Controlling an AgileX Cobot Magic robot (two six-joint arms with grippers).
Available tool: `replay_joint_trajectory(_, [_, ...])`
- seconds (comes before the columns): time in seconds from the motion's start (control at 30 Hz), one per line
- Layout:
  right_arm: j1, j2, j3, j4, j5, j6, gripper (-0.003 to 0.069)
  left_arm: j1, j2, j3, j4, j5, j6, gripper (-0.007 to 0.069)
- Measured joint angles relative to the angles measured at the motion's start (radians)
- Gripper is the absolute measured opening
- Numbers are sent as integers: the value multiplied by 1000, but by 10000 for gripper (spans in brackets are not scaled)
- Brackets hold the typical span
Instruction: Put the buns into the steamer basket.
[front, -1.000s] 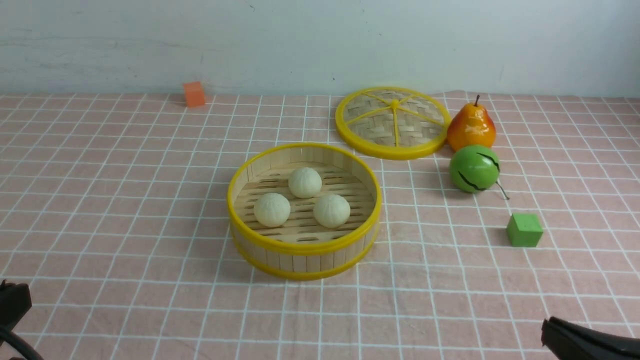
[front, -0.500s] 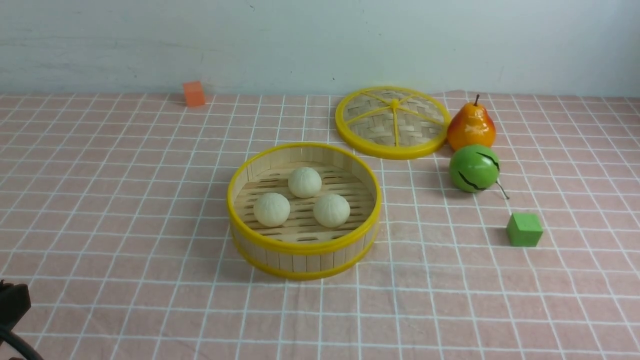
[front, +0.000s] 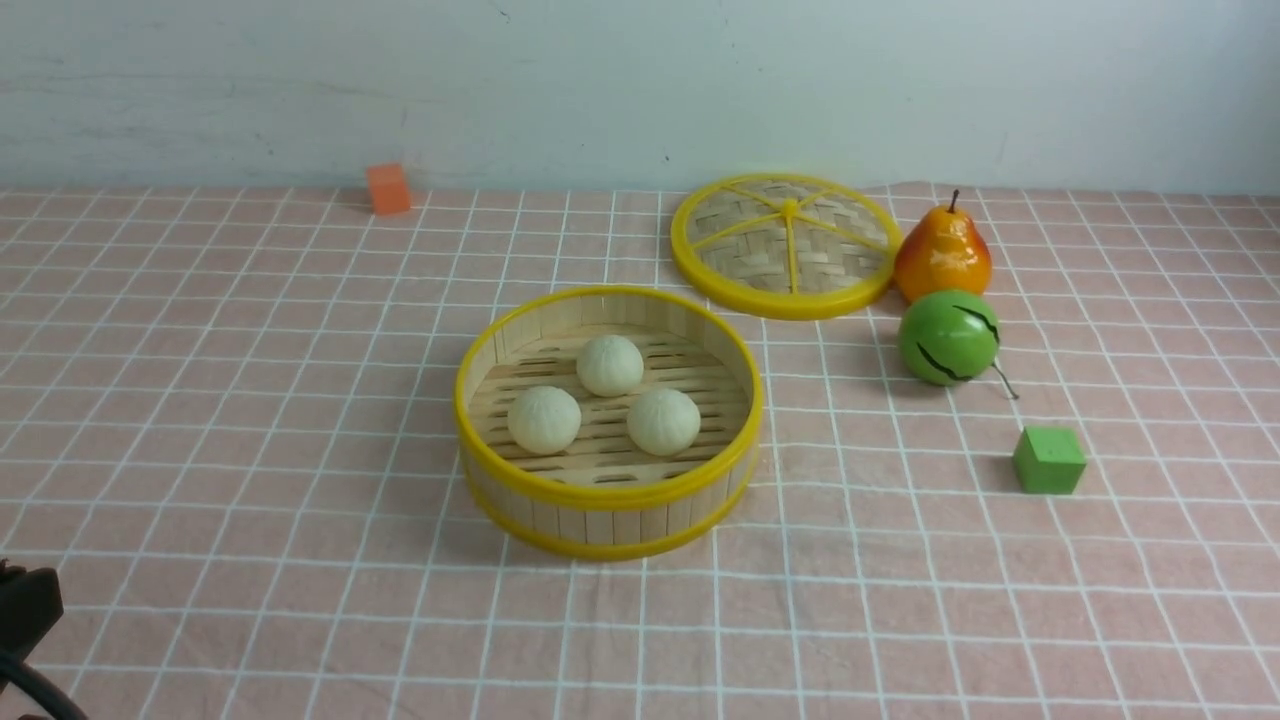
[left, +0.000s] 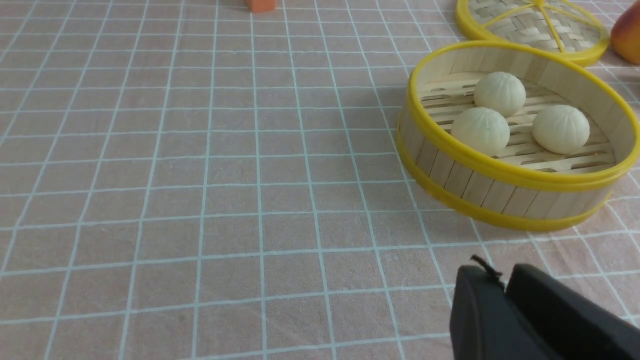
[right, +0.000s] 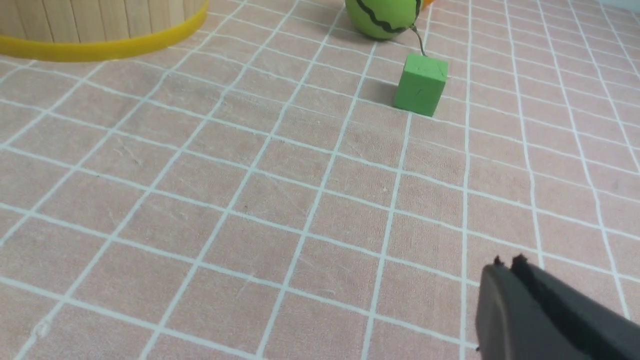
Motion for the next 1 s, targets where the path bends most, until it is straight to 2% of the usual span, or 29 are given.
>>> replay_joint_trajectory(0.3, [0, 0, -1, -3, 2, -4, 3, 0, -30, 30, 10, -12, 0, 74])
replay_joint_trajectory(0.5, [0, 0, -1, -3, 2, -4, 13, 8, -219, 167, 4, 23, 7, 74])
replay_joint_trajectory(0.63, [0, 0, -1, -3, 2, -4, 17, 93, -387, 215, -124, 87, 75, 62])
replay_joint_trajectory(0.73, [-1, -1, -1, -3, 2, -4, 20, 213, -406, 272, -274, 34, 235, -13])
replay_joint_trajectory(0.77, [-1, -1, -1, -3, 2, -4, 21, 234, -406, 289, -302, 18, 270, -14])
replay_joint_trajectory(1.0, [-1, -1, -1, -3, 2, -4, 30, 277, -406, 408, -406, -39, 334, -14])
